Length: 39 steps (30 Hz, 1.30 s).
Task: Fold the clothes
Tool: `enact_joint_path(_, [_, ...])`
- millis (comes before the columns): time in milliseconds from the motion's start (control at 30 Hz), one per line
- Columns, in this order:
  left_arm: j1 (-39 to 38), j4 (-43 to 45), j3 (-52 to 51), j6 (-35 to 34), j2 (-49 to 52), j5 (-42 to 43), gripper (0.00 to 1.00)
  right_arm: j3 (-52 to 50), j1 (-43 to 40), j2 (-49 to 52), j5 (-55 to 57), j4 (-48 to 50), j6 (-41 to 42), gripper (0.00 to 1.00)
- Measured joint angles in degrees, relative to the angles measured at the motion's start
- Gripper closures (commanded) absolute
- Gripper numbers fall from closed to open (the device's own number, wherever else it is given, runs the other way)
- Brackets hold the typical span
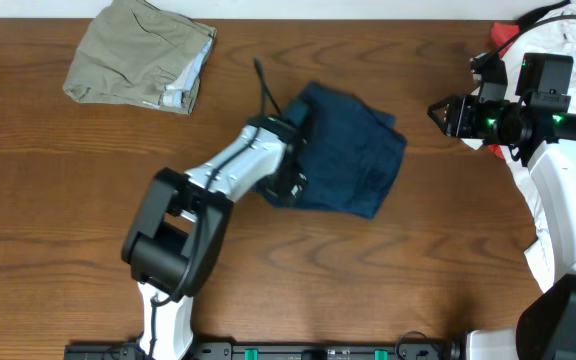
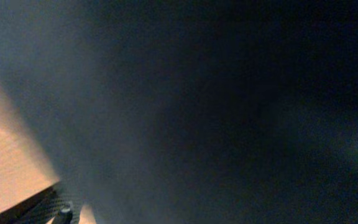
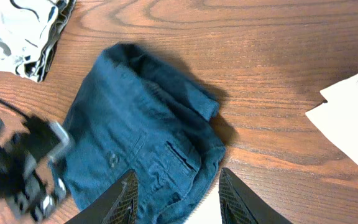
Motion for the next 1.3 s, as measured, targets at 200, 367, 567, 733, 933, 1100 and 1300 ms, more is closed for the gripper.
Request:
enact_joint_path(200, [6.8,8.9,0.1,2.5,0.0,-5.1,0.02,0.0,0.0,0.0,0.6,0.0,0.0,0.59])
enact_joint_path(367, [7.2,5.0,2.1,5.4,-0.1,-7.2,0.02,0.0,0.0,0.0,0.7,0.0,0.0,0.59])
enact_joint_path(567, [-0.9,2.6,4.1,7.1,-4.8,-6.1,0.02,0.0,0.0,0.0,0.9,0.0,0.0,0.59])
enact_joint_path(733, [-9.6,2.4,5.1,10.1,-7.9,-0.7,0.02,0.0,0.2,0.0,1.7,-0.1,0.0,0.59])
enact_joint_path(933, [-14.9,-1.6,5.0,14.2,-6.5,1.7,0.02,0.0,0.3,0.0,2.1,-0.2,0.0,0.59])
enact_joint_path(1100, [-15.1,-4.0,5.0,16.8,-3.6,1.8,0.02,0.0,0.3,0.0,2.2,-0.2,0.0,0.58])
enact_joint_path(1300, [-15.1,-4.6,5.0,19.1,-0.4,1.8,0.02,0.0,0.3,0.0,2.2,-0.2,0.0,0.59])
